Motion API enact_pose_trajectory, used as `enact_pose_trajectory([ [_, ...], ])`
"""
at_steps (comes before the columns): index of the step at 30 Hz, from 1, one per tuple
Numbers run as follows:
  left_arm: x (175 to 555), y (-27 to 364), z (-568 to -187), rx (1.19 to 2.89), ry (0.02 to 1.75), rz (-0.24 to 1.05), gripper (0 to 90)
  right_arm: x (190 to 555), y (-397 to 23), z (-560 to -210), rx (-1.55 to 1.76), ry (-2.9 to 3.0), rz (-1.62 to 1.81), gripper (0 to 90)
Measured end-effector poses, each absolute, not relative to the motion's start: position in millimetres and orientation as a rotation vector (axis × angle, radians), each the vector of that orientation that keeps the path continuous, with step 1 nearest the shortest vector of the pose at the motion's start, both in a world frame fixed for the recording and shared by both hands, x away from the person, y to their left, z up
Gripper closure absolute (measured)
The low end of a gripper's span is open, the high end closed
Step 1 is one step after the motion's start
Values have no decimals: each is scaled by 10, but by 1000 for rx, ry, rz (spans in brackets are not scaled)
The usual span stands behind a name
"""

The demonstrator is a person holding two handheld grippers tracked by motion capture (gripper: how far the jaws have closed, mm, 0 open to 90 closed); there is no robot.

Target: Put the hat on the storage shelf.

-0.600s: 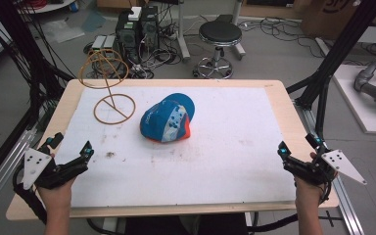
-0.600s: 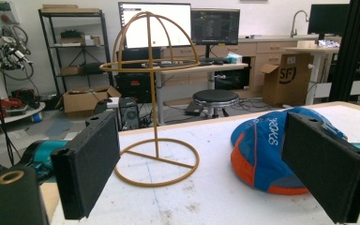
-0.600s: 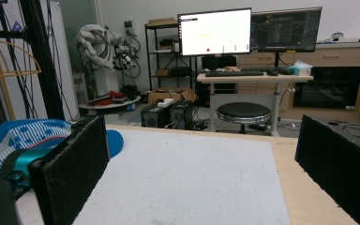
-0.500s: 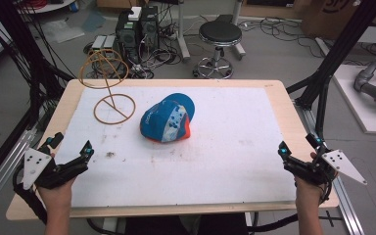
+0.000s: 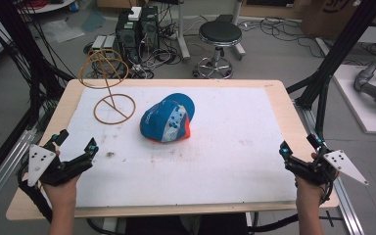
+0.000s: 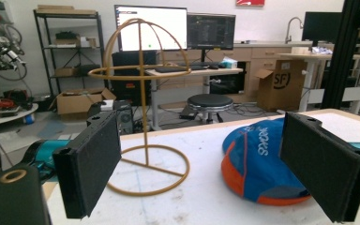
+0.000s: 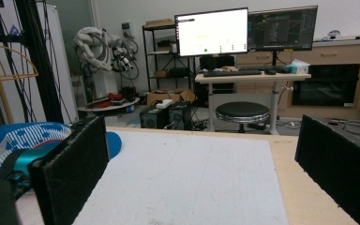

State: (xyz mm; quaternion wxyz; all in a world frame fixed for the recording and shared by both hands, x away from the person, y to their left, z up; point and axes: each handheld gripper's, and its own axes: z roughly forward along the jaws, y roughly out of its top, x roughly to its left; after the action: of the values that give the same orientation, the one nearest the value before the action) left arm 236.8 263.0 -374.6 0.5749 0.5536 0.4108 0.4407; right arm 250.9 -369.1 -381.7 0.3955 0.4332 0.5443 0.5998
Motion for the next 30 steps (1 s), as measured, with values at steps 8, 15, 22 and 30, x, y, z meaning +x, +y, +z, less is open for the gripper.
enact_pose_trajectory([
  [8, 2512, 2343, -3670, 1323, 915, 1010, 136, 2507, -3669, -3815, 1100, 1381, 1527, 30],
  [15, 2662, 2025, -3656, 1326, 896, 969, 136, 2510, -3675, -3819, 1100, 1382, 1526, 29],
  [22, 2830, 1752, -3658, 1340, 892, 963, 136, 2513, -3708, -3824, 1102, 1372, 1525, 29],
  [30, 3016, 1477, -3675, 1372, 872, 945, 134, 2511, -3714, -3829, 1116, 1367, 1534, 30],
])
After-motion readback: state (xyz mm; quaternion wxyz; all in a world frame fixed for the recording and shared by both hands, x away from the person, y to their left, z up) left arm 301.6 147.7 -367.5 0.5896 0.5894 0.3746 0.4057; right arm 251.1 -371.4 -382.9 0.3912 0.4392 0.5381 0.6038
